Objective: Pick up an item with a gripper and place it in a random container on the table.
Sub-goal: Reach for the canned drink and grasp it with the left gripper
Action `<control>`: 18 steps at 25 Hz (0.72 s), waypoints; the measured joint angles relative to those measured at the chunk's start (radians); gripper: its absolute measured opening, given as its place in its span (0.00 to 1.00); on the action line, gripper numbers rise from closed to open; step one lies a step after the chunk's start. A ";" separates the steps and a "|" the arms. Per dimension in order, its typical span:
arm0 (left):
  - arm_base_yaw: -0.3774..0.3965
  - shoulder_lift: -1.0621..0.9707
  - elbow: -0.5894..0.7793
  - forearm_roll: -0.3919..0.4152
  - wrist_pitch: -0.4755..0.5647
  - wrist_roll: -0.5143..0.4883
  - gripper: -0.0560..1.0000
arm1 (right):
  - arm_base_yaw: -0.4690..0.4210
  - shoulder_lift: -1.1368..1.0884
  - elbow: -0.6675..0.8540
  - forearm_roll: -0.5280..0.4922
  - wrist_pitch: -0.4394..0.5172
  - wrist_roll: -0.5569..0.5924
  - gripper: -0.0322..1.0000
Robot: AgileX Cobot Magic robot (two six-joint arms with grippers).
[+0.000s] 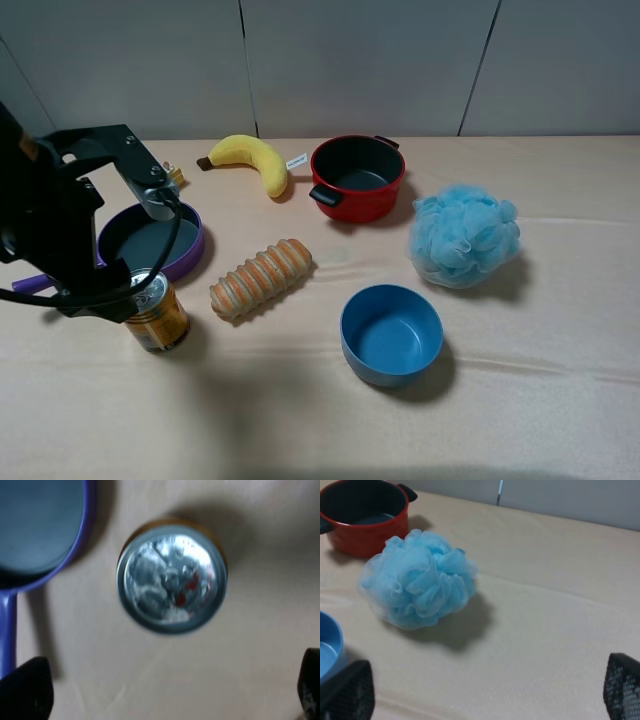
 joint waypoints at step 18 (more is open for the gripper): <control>-0.031 0.247 0.000 -0.018 -0.190 0.046 0.99 | 0.000 0.000 0.000 0.001 0.000 0.000 0.70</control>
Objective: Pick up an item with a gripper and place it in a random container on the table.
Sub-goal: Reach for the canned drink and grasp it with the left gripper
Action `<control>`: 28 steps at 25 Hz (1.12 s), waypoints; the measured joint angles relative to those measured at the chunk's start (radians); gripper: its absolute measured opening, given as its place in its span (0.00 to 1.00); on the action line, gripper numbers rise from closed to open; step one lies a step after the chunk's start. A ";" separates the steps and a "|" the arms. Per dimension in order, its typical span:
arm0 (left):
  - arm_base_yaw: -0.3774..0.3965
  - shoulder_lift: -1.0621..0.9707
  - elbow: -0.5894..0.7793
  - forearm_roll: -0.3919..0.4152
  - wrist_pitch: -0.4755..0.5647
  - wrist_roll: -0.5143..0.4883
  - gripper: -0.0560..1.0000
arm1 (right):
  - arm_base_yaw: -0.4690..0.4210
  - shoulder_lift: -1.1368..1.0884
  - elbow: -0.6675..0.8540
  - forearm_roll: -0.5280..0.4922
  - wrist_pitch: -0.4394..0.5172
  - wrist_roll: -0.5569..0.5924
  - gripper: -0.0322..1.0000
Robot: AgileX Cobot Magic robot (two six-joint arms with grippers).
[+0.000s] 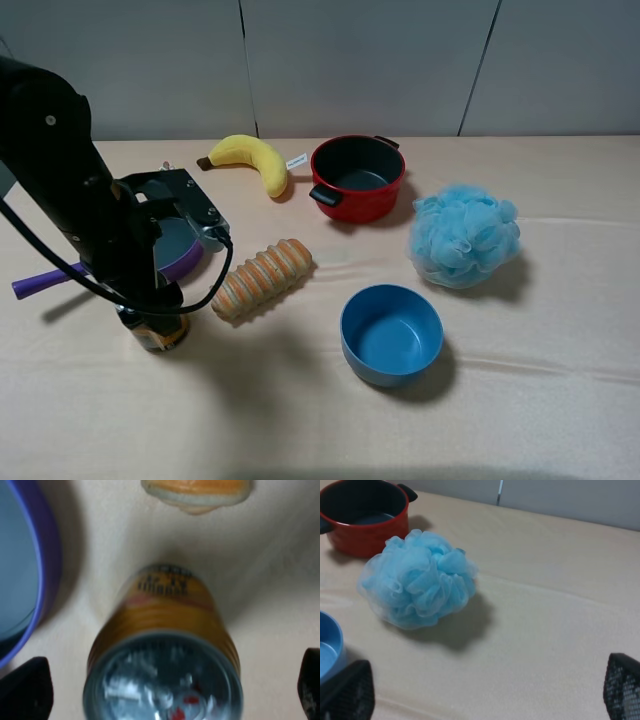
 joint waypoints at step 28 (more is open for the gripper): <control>0.000 0.122 -0.001 0.000 -0.041 0.018 0.89 | 0.000 0.000 0.000 0.000 0.000 0.000 0.70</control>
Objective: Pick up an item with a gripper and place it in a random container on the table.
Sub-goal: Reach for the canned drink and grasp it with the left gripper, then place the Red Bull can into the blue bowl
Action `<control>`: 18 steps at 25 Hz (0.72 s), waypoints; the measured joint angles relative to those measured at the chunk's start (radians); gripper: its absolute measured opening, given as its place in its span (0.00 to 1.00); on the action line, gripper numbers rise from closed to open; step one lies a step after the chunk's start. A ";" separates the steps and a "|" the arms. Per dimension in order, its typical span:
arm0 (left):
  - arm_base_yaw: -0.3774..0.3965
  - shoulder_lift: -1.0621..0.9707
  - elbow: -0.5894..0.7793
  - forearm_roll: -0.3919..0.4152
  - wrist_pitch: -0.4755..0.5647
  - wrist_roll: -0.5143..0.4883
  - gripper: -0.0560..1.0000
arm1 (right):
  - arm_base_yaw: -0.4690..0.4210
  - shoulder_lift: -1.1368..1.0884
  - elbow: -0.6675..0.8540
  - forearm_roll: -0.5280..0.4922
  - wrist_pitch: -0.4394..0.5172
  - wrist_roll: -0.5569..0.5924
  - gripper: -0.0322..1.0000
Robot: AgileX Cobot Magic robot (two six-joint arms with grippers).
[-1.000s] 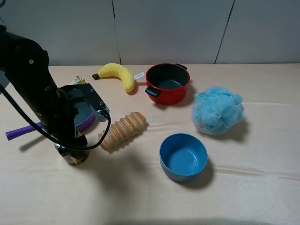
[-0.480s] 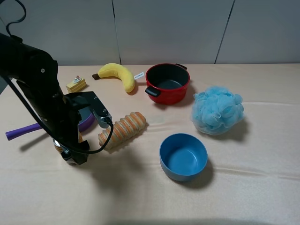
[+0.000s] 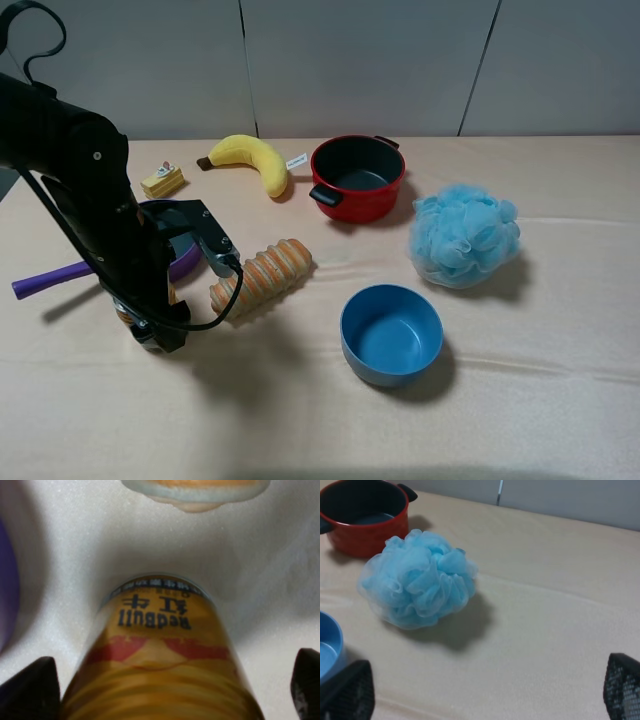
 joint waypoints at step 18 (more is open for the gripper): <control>0.000 0.000 0.000 0.001 -0.031 0.010 0.70 | 0.000 0.000 0.000 0.000 0.000 0.000 0.70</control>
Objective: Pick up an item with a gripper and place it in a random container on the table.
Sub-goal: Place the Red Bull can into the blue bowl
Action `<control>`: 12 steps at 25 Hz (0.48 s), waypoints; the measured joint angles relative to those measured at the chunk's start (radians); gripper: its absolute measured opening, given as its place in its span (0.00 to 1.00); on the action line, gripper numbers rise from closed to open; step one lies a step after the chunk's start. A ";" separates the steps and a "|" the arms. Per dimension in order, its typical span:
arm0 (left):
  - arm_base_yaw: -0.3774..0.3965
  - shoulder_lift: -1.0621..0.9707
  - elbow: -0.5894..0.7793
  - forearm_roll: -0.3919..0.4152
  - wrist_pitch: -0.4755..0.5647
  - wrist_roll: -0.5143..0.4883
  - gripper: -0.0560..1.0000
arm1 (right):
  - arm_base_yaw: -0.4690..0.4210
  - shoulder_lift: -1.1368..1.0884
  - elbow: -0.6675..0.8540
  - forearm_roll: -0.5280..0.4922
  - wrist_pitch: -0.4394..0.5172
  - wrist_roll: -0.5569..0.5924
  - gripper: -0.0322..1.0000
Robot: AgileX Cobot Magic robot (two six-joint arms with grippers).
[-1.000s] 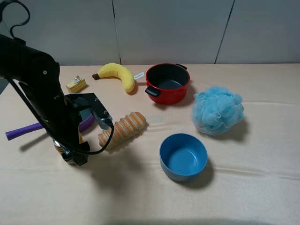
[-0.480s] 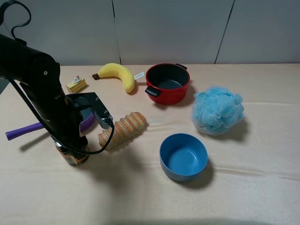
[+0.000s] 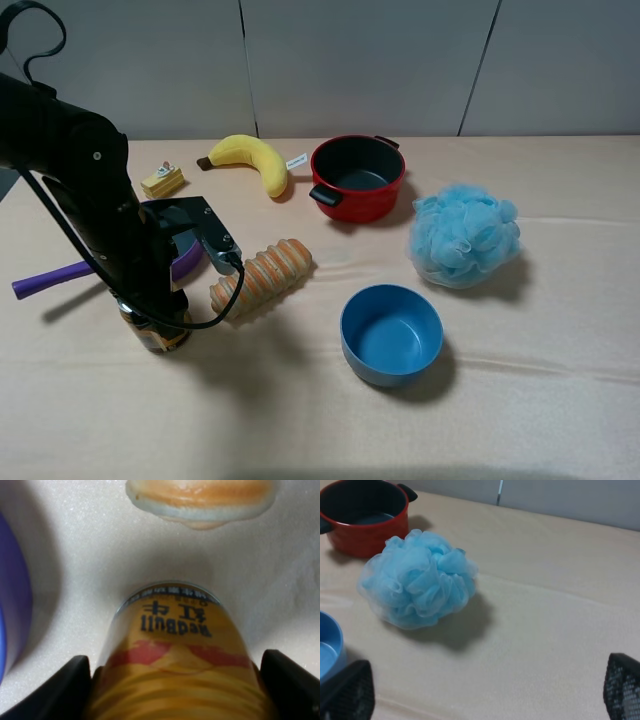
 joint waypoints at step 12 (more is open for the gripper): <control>0.000 0.000 -0.042 -0.003 0.097 0.000 0.70 | 0.000 0.000 0.000 0.000 0.000 0.000 0.70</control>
